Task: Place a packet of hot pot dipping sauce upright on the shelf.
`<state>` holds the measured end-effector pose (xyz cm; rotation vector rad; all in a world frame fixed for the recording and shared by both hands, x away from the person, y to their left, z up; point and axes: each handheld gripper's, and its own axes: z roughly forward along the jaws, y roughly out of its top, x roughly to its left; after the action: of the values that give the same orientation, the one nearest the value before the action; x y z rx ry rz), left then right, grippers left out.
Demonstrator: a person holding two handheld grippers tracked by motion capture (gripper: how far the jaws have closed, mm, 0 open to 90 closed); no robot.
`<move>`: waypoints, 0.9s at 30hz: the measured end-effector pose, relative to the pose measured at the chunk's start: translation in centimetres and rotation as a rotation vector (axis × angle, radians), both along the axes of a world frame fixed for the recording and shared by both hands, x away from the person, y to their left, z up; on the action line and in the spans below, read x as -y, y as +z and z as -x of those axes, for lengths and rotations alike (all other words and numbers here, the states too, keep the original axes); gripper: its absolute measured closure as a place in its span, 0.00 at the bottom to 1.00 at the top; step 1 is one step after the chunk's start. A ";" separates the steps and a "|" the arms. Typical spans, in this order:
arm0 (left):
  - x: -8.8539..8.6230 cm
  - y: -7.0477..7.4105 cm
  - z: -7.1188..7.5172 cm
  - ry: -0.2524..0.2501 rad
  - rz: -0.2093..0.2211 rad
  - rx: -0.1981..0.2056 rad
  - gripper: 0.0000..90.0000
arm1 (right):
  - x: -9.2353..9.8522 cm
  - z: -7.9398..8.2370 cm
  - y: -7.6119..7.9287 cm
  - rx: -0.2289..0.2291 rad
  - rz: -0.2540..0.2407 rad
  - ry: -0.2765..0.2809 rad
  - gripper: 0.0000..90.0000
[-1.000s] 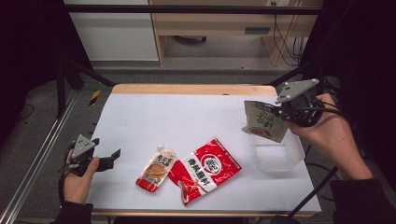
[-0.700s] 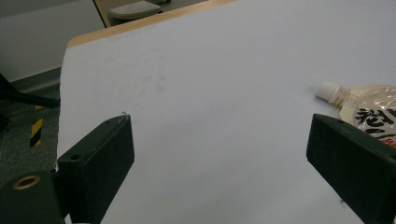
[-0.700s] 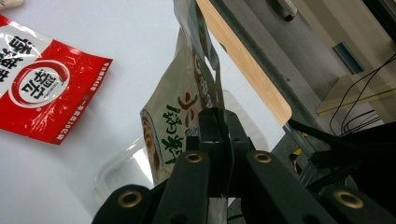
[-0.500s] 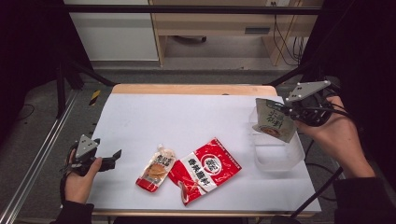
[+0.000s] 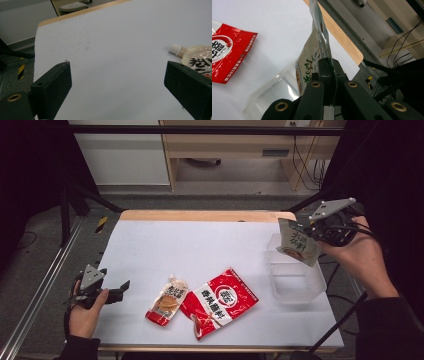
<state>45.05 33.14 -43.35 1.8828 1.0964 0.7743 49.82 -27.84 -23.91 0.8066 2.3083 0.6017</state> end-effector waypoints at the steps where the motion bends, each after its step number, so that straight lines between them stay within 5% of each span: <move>1: 0.0 0.0 0.0 0.000 0.000 0.000 0.09 | 0.0 -0.1 -0.1 -0.001 0.002 0.002 1.00; 27: -0.5 0.1 0.1 0.008 0.009 0.004 0.08 | -0.2 -3.8 -1.3 -0.033 0.034 0.048 1.00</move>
<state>44.95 33.63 -43.27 1.8695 1.1044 0.7761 53.58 -27.59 -25.17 0.7523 2.3673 0.5728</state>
